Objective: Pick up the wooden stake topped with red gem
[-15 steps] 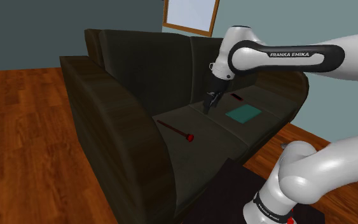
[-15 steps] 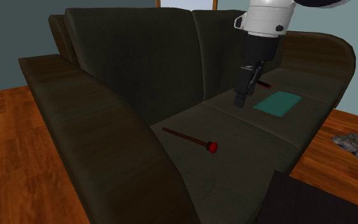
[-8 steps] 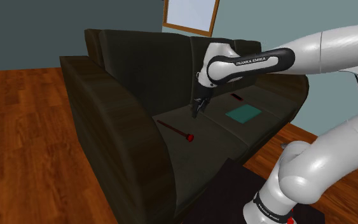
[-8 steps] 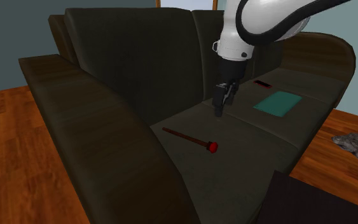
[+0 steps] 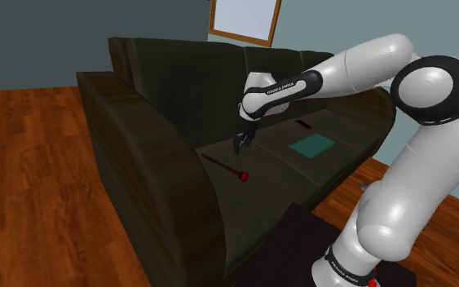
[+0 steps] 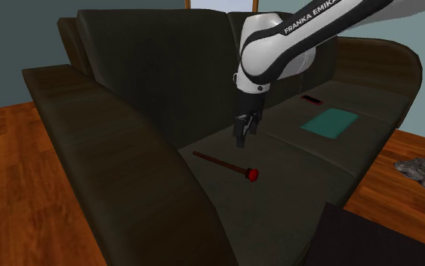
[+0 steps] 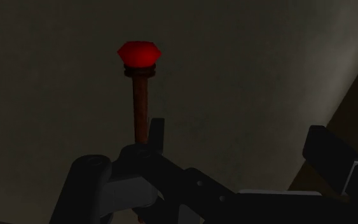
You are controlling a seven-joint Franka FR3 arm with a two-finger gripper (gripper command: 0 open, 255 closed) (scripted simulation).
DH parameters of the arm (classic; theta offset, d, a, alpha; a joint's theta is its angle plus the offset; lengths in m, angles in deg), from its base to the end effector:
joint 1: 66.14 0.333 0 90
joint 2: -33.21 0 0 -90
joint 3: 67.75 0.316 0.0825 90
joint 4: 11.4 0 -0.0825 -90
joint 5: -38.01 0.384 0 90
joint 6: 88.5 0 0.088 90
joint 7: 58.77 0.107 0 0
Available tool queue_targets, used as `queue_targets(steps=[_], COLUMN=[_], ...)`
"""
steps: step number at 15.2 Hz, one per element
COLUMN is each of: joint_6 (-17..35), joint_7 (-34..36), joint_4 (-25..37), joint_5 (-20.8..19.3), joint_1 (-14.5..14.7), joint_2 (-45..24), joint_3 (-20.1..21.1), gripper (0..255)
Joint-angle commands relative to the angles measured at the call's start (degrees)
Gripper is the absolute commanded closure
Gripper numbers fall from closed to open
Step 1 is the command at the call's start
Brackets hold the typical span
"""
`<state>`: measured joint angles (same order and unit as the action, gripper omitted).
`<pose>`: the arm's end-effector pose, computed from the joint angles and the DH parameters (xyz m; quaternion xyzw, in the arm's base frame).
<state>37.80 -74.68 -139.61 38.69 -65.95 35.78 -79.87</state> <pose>0.5065 -0.1070 0.3892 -0.9995 -0.0313 -0.0074 0.0080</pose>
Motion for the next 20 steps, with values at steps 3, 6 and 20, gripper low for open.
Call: queue_targets(steps=[3,6,20], joint_6=[2.39,3.45,5.39], joint_7=[-2.93,-4.94,-9.13], joint_4=[6.05,11.19,30.5], joint_5=[2.29,4.02,7.99], joint_1=[-0.63,-1.52,-5.59], joint_2=[-9.52,-16.56,-40.05], joint_3=[-0.55,-0.51,1.3], gripper=[0,0,0])
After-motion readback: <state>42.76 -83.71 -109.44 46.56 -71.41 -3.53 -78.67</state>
